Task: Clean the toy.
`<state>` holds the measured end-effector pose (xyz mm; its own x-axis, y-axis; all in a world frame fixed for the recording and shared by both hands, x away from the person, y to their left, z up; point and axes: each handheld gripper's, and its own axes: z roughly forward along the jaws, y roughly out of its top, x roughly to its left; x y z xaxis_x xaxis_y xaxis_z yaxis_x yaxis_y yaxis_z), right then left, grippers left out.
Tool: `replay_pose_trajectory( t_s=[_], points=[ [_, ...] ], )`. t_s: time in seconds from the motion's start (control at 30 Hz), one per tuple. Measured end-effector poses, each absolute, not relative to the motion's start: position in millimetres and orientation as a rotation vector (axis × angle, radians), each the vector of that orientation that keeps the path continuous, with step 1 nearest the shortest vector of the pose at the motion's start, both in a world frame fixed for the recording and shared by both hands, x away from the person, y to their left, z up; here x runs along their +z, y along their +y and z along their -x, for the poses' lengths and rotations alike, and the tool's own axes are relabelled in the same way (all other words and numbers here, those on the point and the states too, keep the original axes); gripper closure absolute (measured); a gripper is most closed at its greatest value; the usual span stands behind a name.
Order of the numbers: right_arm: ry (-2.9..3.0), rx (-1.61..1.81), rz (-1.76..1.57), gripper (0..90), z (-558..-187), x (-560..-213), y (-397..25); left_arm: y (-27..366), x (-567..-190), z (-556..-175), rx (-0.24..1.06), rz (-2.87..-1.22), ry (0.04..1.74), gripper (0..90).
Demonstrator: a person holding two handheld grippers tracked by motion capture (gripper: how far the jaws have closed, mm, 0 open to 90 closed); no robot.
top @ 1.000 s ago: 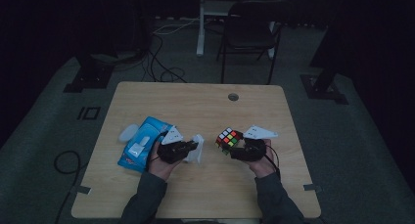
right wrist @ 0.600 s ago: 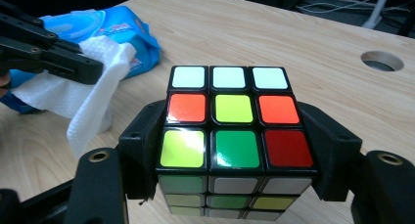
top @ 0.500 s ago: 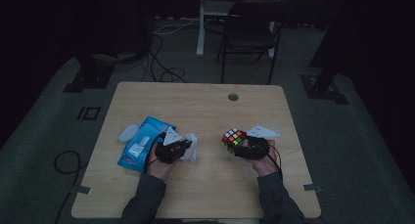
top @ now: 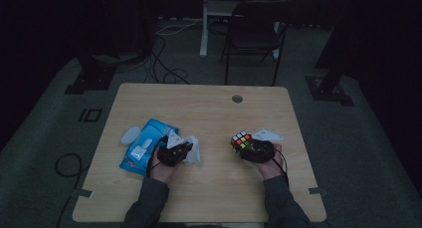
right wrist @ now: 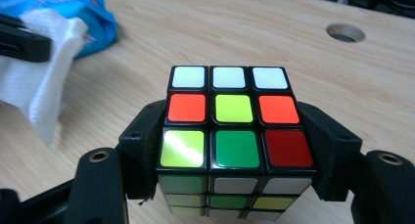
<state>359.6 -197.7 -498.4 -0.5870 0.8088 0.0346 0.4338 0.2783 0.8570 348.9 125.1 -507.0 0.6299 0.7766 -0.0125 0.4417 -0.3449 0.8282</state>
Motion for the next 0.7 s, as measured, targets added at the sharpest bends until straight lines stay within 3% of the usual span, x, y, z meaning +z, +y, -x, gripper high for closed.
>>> replay_pose_trajectory(
  t_s=[0.7],
  points=[
    [2.144, 1.124, -1.153, 33.8, -370, -524, -200, 124, -514, -353, 0.487, -2.000, 0.989, 81.7]
  ],
)
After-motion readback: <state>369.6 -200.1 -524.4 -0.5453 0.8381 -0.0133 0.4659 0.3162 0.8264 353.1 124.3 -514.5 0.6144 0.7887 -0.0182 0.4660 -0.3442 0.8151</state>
